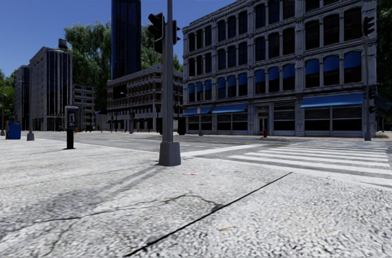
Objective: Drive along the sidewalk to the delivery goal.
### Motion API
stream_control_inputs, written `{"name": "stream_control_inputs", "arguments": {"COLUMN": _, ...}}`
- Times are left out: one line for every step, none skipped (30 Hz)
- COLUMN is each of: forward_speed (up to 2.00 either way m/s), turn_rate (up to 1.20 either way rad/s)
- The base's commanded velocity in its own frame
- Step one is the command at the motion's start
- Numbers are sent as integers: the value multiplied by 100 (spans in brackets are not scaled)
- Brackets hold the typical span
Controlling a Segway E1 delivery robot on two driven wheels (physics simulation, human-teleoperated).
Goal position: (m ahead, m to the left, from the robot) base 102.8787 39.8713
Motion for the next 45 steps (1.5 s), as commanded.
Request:
{"name": "stream_control_inputs", "arguments": {"forward_speed": 200, "turn_rate": 55}}
{"name": "stream_control_inputs", "arguments": {"forward_speed": 200, "turn_rate": 55}}
{"name": "stream_control_inputs", "arguments": {"forward_speed": 200, "turn_rate": 55}}
{"name": "stream_control_inputs", "arguments": {"forward_speed": 200, "turn_rate": 55}}
{"name": "stream_control_inputs", "arguments": {"forward_speed": 200, "turn_rate": 55}}
{"name": "stream_control_inputs", "arguments": {"forward_speed": 200, "turn_rate": 55}}
{"name": "stream_control_inputs", "arguments": {"forward_speed": 200, "turn_rate": 55}}
{"name": "stream_control_inputs", "arguments": {"forward_speed": 200, "turn_rate": 55}}
{"name": "stream_control_inputs", "arguments": {"forward_speed": 200, "turn_rate": 55}}
{"name": "stream_control_inputs", "arguments": {"forward_speed": 200, "turn_rate": 55}}
{"name": "stream_control_inputs", "arguments": {"forward_speed": 200, "turn_rate": 55}}
{"name": "stream_control_inputs", "arguments": {"forward_speed": 200, "turn_rate": 55}}
{"name": "stream_control_inputs", "arguments": {"forward_speed": 200, "turn_rate": 55}}
{"name": "stream_control_inputs", "arguments": {"forward_speed": 200, "turn_rate": 54}}
{"name": "stream_control_inputs", "arguments": {"forward_speed": 200, "turn_rate": 52}}
{"name": "stream_control_inputs", "arguments": {"forward_speed": 200, "turn_rate": 50}}
{"name": "stream_control_inputs", "arguments": {"forward_speed": 200, "turn_rate": 50}}
{"name": "stream_control_inputs", "arguments": {"forward_speed": 200, "turn_rate": 50}}
{"name": "stream_control_inputs", "arguments": {"forward_speed": 200, "turn_rate": 49}}
{"name": "stream_control_inputs", "arguments": {"forward_speed": 200, "turn_rate": 49}}
{"name": "stream_control_inputs", "arguments": {"forward_speed": 200, "turn_rate": 49}}
{"name": "stream_control_inputs", "arguments": {"forward_speed": 200, "turn_rate": 49}}
{"name": "stream_control_inputs", "arguments": {"forward_speed": 200, "turn_rate": 49}}
{"name": "stream_control_inputs", "arguments": {"forward_speed": 200, "turn_rate": 48}}
{"name": "stream_control_inputs", "arguments": {"forward_speed": 200, "turn_rate": 48}}
{"name": "stream_control_inputs", "arguments": {"forward_speed": 200, "turn_rate": 46}}
{"name": "stream_control_inputs", "arguments": {"forward_speed": 200, "turn_rate": 46}}
{"name": "stream_control_inputs", "arguments": {"forward_speed": 200, "turn_rate": 45}}
{"name": "stream_control_inputs", "arguments": {"forward_speed": 200, "turn_rate": 44}}
{"name": "stream_control_inputs", "arguments": {"forward_speed": 200, "turn_rate": 42}}
{"name": "stream_control_inputs", "arguments": {"forward_speed": 200, "turn_rate": 42}}
{"name": "stream_control_inputs", "arguments": {"forward_speed": 200, "turn_rate": 41}}
{"name": "stream_control_inputs", "arguments": {"forward_speed": 200, "turn_rate": 41}}
{"name": "stream_control_inputs", "arguments": {"forward_speed": 200, "turn_rate": 40}}
{"name": "stream_control_inputs", "arguments": {"forward_speed": 200, "turn_rate": 40}}
{"name": "stream_control_inputs", "arguments": {"forward_speed": 200, "turn_rate": 40}}
{"name": "stream_control_inputs", "arguments": {"forward_speed": 200, "turn_rate": 40}}
{"name": "stream_control_inputs", "arguments": {"forward_speed": 200, "turn_rate": 40}}
{"name": "stream_control_inputs", "arguments": {"forward_speed": 200, "turn_rate": 40}}
{"name": "stream_control_inputs", "arguments": {"forward_speed": 200, "turn_rate": 40}}
{"name": "stream_control_inputs", "arguments": {"forward_speed": 200, "turn_rate": 40}}
{"name": "stream_control_inputs", "arguments": {"forward_speed": 200, "turn_rate": 40}}
{"name": "stream_control_inputs", "arguments": {"forward_speed": 200, "turn_rate": 39}}
{"name": "stream_control_inputs", "arguments": {"forward_speed": 200, "turn_rate": 39}}
{"name": "stream_control_inputs", "arguments": {"forward_speed": 200, "turn_rate": 39}}
